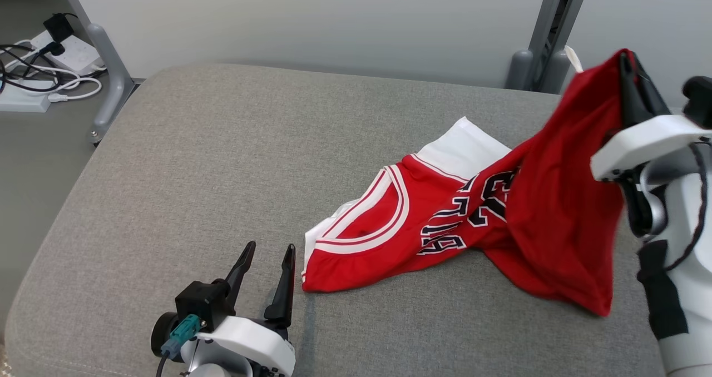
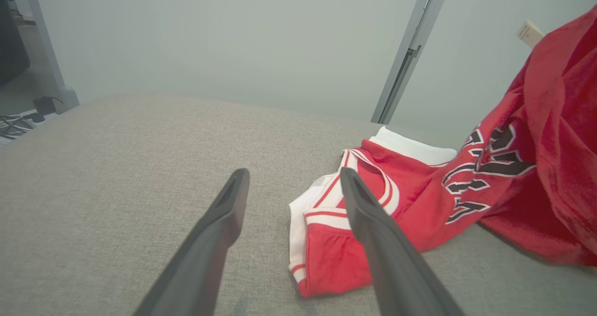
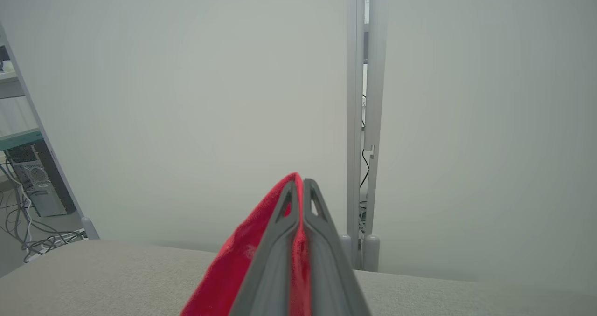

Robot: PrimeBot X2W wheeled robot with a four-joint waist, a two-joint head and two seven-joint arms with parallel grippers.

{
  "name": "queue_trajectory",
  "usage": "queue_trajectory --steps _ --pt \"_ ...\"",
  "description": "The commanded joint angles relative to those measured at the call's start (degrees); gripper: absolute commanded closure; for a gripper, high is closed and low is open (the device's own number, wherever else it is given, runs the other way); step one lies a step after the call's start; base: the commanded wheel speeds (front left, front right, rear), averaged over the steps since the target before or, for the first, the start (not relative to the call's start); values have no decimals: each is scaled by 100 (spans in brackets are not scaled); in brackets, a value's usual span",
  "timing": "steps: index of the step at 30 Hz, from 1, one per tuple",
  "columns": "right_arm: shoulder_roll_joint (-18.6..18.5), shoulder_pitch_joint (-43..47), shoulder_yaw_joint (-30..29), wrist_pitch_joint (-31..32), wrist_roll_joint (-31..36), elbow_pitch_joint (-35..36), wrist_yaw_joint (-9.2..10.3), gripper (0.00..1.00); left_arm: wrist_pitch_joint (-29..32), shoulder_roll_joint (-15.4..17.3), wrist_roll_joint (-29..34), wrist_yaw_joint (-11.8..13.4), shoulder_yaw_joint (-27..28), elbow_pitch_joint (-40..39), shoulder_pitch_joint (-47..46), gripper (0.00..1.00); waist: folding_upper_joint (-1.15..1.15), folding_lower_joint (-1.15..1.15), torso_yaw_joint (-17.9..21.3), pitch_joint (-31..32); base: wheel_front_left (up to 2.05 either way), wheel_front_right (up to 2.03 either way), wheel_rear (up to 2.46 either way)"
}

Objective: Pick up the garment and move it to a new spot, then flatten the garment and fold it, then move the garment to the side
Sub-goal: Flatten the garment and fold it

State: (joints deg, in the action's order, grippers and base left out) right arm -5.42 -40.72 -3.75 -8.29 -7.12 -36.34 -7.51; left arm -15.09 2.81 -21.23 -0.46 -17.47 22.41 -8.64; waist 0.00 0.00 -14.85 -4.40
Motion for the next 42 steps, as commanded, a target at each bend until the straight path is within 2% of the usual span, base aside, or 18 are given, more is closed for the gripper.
queue_trajectory --steps 1,4,10,11,12,16,19,26,27,31,34,38,42 --pt "-99 109 -137 34 62 -33 5 100 -9 22 32 20 25 -3 28 0 0 0 16 19 0 0 0" --pt "-200 324 -518 113 177 -163 4 100 -9 22 29 27 1 -34 51 0 0 0 21 20 0 0 0" --pt "-338 597 -1700 181 341 -734 4 100 -9 23 65 -11 32 -38 19 0 0 0 65 -44 0 0 0" --pt "-318 597 -1833 190 357 -840 4 61 -9 23 69 -18 44 -33 4 0 0 0 75 -52 0 0 0" --pt "-309 592 -1942 208 392 -932 4 0 -9 23 86 -26 57 -27 -8 0 0 0 86 -55 0 0 0" --pt "-230 543 -2021 55 586 -1124 4 0 -9 21 126 -34 105 -23 -9 0 0 0 166 -32 0 0 0" --pt "-131 519 -1842 -84 526 -1111 4 0 -9 22 161 -48 126 -11 27 0 0 0 239 32 0 0 0" --pt "49 948 -676 -336 -75 -382 4 0 -9 24 177 -17 199 -119 99 0 0 0 434 238 0 0 0" --pt "49 948 -676 -336 -75 -382 4 0 -9 24 177 -17 199 -119 99 0 0 0 434 238 0 0 0" --pt "15 1568 190 -425 -552 556 4 0 -9 22 146 7 235 -232 124 0 0 0 530 342 0 0 0" --pt "-29 2193 602 -405 -786 1309 5 0 -9 21 145 38 245 -278 183 0 0 0 603 404 0 0 0" --pt "28 3140 855 -351 -905 2311 4 0 -9 22 126 61 274 -363 232 0 0 0 729 473 0 0 0" --pt "97 3764 868 -422 -818 2698 4 0 -9 25 117 126 290 -411 292 0 0 0 766 503 0 0 0"
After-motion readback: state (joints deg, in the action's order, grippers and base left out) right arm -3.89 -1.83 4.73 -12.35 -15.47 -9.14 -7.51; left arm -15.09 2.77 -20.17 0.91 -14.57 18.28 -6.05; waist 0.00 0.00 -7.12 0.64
